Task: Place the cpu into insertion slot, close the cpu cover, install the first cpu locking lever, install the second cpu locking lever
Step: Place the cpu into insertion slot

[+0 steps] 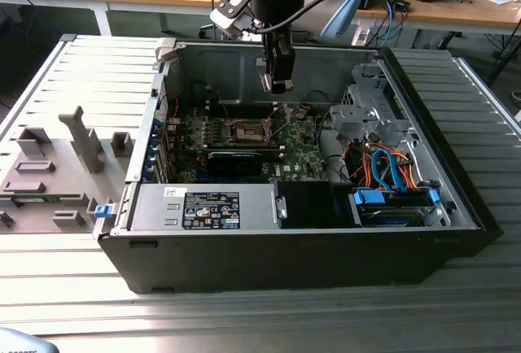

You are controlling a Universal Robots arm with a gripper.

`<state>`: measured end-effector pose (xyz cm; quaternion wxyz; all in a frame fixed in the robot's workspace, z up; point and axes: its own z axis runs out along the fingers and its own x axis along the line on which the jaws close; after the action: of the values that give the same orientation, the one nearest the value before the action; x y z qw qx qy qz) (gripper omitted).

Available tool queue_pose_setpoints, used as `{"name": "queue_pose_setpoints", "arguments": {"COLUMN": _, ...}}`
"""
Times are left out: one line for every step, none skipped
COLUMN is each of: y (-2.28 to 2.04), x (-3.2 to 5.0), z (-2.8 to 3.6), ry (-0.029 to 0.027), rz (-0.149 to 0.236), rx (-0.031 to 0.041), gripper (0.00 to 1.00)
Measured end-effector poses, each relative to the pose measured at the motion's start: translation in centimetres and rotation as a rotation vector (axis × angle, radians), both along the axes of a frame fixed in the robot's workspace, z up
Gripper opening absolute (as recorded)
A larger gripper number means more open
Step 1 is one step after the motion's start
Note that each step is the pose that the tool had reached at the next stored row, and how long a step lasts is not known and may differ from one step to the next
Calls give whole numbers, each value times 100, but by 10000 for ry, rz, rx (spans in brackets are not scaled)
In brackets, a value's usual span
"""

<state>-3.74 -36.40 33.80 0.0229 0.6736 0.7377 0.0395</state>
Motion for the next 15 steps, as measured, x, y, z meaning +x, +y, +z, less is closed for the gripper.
{"name": "queue_pose_setpoints", "arguments": {"y": 0, "x": 0, "z": 0, "ry": -1, "rz": -12, "rx": 0, "gripper": 55}}
{"name": "queue_pose_setpoints", "arguments": {"y": 0, "x": 0, "z": 0, "ry": 0, "rz": -20, "rx": 0, "gripper": 55}}
{"name": "queue_pose_setpoints", "arguments": {"y": 0, "x": 0, "z": 0, "ry": -1, "rz": -28, "rx": 0, "gripper": 55}}
{"name": "queue_pose_setpoints", "arguments": {"y": 0, "x": 0, "z": 0, "ry": -1, "rz": -44, "rx": 0, "gripper": 55}}
{"name": "queue_pose_setpoints", "arguments": {"y": 0, "x": 0, "z": 0, "ry": -1, "rz": -58, "rx": 0, "gripper": 55}}
{"name": "queue_pose_setpoints", "arguments": {"y": 0, "x": 0, "z": 0, "ry": 0, "rz": -75, "rx": 0, "gripper": 55}}
{"name": "queue_pose_setpoints", "arguments": {"y": 0, "x": 0, "z": 0, "ry": -1, "rz": -84, "rx": 0, "gripper": 55}}
{"name": "queue_pose_setpoints", "arguments": {"y": 0, "x": 0, "z": 0, "ry": 0, "rz": -91, "rx": 0, "gripper": 55}}
{"name": "queue_pose_setpoints", "arguments": {"y": 0, "x": 0, "z": 0, "ry": 0, "rz": -102, "rx": -1, "gripper": 55}}
{"name": "queue_pose_setpoints", "arguments": {"y": 0, "x": 0, "z": 0, "ry": 0, "rz": -117, "rx": 0, "gripper": 55}}
{"name": "queue_pose_setpoints", "arguments": {"y": 0, "x": 0, "z": 0, "ry": 0, "rz": -127, "rx": -1, "gripper": 55}}
{"name": "queue_pose_setpoints", "arguments": {"y": 0, "x": 0, "z": 0, "ry": 0, "rz": -134, "rx": 0, "gripper": 55}}
{"name": "queue_pose_setpoints", "arguments": {"y": 0, "x": 0, "z": 0, "ry": -1, "rz": -147, "rx": 0, "gripper": 55}}
{"name": "queue_pose_setpoints", "arguments": {"y": 0, "x": 0, "z": 0, "ry": -1, "rz": -156, "rx": 0, "gripper": 55}}
{"name": "queue_pose_setpoints", "arguments": {"y": 0, "x": 0, "z": 0, "ry": 0, "rz": -162, "rx": 0, "gripper": 55}}
